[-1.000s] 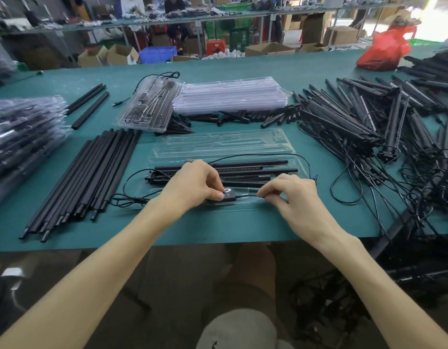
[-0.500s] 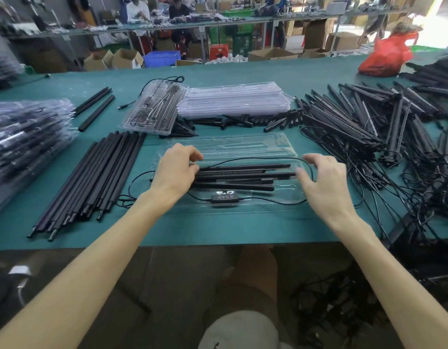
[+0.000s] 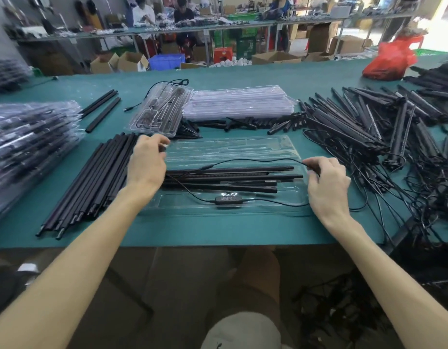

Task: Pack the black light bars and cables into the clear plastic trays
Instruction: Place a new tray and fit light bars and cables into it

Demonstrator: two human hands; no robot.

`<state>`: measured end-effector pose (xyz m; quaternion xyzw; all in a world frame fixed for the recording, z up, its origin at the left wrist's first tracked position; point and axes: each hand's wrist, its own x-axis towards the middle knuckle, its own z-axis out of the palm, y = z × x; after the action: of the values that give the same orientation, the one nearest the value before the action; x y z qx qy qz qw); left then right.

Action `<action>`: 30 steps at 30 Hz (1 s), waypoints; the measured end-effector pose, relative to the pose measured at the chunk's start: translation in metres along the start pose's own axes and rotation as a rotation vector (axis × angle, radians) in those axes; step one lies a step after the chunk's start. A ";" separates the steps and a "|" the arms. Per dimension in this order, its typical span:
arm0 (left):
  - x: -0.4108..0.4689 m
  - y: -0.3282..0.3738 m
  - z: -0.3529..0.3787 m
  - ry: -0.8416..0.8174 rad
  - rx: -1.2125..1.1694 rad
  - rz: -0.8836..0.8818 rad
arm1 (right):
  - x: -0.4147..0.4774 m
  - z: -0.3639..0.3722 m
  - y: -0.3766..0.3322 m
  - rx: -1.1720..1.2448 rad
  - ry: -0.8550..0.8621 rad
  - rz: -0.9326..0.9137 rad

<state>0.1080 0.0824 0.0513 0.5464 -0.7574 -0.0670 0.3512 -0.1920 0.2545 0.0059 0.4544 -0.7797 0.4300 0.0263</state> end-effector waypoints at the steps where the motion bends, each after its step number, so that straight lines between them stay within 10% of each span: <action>1: 0.002 -0.006 -0.003 -0.010 0.051 -0.036 | 0.000 0.000 -0.001 0.016 0.017 -0.008; 9: -0.009 -0.003 0.008 -0.002 0.355 0.129 | 0.002 -0.001 0.000 0.112 0.102 0.047; 16: -0.031 0.046 0.040 -0.413 0.163 0.337 | 0.001 -0.004 -0.002 0.265 0.120 0.126; 30: -0.046 0.044 0.040 -0.264 -0.080 0.423 | -0.003 -0.004 -0.002 0.355 0.109 0.082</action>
<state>0.0564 0.1289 0.0219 0.3479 -0.8910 -0.0926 0.2765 -0.1904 0.2587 0.0086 0.3958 -0.7067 0.5856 -0.0298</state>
